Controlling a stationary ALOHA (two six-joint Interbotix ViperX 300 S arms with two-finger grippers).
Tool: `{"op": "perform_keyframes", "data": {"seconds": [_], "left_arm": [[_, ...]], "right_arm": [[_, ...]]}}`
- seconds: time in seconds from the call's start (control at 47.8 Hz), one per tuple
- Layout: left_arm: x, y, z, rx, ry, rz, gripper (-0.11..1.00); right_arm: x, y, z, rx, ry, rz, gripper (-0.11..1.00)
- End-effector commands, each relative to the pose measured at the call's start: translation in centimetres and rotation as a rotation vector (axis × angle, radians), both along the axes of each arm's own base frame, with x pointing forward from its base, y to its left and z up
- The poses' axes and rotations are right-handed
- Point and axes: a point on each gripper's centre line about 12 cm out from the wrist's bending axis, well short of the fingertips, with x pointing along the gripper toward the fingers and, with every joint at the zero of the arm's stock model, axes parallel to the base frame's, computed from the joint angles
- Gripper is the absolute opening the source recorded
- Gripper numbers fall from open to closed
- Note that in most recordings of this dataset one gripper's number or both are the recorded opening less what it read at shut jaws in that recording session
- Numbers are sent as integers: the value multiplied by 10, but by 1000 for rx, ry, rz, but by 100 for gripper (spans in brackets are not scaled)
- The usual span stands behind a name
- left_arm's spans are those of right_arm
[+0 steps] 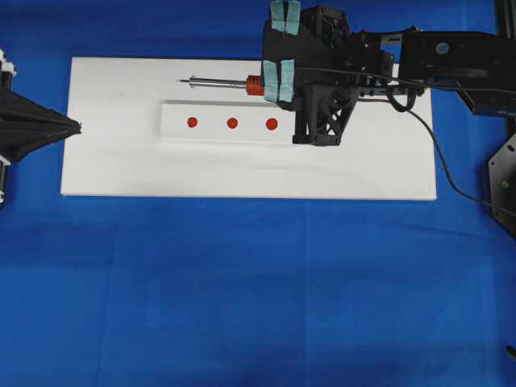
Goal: Touch the tip of the soldering iron to the mark.
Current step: 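Move the iron tip leftward toward the leftmost red dot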
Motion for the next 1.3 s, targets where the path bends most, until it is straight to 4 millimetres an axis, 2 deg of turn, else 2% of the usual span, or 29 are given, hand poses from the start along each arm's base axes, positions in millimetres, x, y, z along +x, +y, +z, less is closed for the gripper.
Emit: {"op": "perform_keyframes", "data": {"seconds": [0.0,0.461,1.277], "left_arm": [[1,0,5,-1,-17,1,0],[1,0,5,2,-17,0,0],[1,0,5,0,-15,0,0]], "right_arm": [[2,-2,12,-4,-18,-5,6],[-9,-2,-2,21,243,-11,6],[-6,-3,-1,19,236,-9,6]]}}
